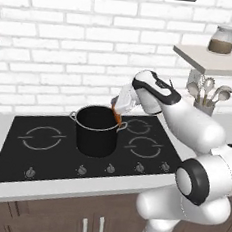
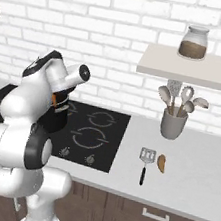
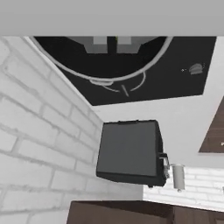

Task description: Put the carrot and sweet potato in the pot. Retrieve the spatula and lightly stir the vegetables in the pot.

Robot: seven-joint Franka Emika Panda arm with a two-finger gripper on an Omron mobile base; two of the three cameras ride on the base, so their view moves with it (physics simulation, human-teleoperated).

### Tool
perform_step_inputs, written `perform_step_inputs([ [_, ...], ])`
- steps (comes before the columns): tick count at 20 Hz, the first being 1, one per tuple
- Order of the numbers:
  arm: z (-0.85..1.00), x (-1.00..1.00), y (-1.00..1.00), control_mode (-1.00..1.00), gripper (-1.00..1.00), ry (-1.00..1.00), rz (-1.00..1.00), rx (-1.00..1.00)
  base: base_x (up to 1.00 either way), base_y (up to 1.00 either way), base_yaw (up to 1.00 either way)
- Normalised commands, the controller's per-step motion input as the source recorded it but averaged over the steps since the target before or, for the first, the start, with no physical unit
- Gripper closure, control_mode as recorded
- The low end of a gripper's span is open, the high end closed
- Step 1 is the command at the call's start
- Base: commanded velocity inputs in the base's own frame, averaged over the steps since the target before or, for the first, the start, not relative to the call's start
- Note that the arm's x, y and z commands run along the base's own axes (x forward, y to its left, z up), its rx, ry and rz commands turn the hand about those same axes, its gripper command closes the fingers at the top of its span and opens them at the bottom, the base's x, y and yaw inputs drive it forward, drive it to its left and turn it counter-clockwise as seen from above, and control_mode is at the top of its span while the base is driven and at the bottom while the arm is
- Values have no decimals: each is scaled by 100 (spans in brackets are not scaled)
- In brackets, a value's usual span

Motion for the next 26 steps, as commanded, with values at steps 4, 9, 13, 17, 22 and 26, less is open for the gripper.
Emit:
perform_step_inputs([
  [4, -24, 33, 19, -100, 100, -9, 9, 2, 0, 0, 0],
  [9, 43, 5, 3, -100, 100, -1, 1, 2, 0, 0, 0],
  [13, 59, 11, 4, -100, 100, 2, 0, 0, 0, 0, 0],
  [17, -8, 63, 19, -100, 100, 7, 0, 5, 0, 0, 0],
  [22, -67, 57, 8, -100, 100, 4, 1, 5, 0, 0, 0],
  [26, -59, 34, -4, -100, 100, 0, 0, 6, 0, 0, 0],
])
